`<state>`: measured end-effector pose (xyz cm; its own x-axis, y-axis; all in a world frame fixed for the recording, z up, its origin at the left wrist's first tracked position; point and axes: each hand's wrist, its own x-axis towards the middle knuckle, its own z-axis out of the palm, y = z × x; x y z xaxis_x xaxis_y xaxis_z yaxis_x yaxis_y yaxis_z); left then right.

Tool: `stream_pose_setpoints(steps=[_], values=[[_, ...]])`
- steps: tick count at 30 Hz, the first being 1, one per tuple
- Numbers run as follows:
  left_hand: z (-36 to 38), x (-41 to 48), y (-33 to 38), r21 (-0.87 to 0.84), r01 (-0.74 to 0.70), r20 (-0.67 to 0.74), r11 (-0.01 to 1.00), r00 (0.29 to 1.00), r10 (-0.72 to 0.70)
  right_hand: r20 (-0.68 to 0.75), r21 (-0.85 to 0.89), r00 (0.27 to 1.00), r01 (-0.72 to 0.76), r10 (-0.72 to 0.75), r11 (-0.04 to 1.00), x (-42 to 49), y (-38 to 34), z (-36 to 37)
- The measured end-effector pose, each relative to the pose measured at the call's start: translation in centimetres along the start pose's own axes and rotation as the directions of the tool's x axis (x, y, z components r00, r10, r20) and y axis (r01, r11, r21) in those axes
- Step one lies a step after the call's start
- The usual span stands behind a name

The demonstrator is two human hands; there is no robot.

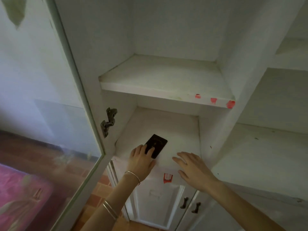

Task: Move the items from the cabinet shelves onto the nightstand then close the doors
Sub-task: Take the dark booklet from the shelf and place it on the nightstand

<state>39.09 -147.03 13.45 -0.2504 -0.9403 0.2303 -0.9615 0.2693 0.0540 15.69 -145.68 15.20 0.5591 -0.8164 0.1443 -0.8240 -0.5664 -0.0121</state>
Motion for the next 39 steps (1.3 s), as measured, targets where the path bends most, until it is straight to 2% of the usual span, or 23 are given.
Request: stream_pose_setpoints(steps=[2,9,20,25,31,34,37,39], values=[[0.8,1.0,0.1,-0.009,-0.012,0.007,1.000,1.000,0.012,-0.010,-0.030,1.000,-0.001,0.001,1.000,0.2,0.6,0.3],[2.1,2.8,0.8,-0.114,0.106,0.060,0.988,0.993,-0.099,0.050,-0.028,0.997,0.053,-0.052,0.998,1.5,2.2,0.6],[1.9,4.3,1.4,-0.136,0.274,0.061,0.952,0.962,-0.268,0.080,0.070,0.988,0.130,-0.136,0.989,1.3,3.3,0.8],[1.8,4.5,1.4,-0.078,0.330,0.090,0.941,0.942,-0.323,0.070,0.057,0.985,0.156,-0.160,0.986,1.5,3.6,0.6],[1.2,5.2,1.4,-0.218,0.480,0.211,0.850,0.874,-0.439,0.081,0.068,0.980,0.176,-0.181,0.982,1.7,4.0,0.8],[1.4,4.6,1.6,-0.319,0.426,0.119,0.847,0.904,-0.410,0.117,0.176,0.980,0.141,-0.163,0.974,1.9,3.8,0.4],[1.5,3.3,2.2,-0.459,0.307,-0.021,0.834,0.934,-0.355,0.081,0.226,0.991,0.089,-0.110,0.970,2.3,3.5,-0.3],[1.1,2.1,3.0,-0.489,0.247,-0.083,0.837,0.941,-0.327,0.076,0.263,0.995,0.048,-0.071,0.964,2.9,3.1,-0.8]])
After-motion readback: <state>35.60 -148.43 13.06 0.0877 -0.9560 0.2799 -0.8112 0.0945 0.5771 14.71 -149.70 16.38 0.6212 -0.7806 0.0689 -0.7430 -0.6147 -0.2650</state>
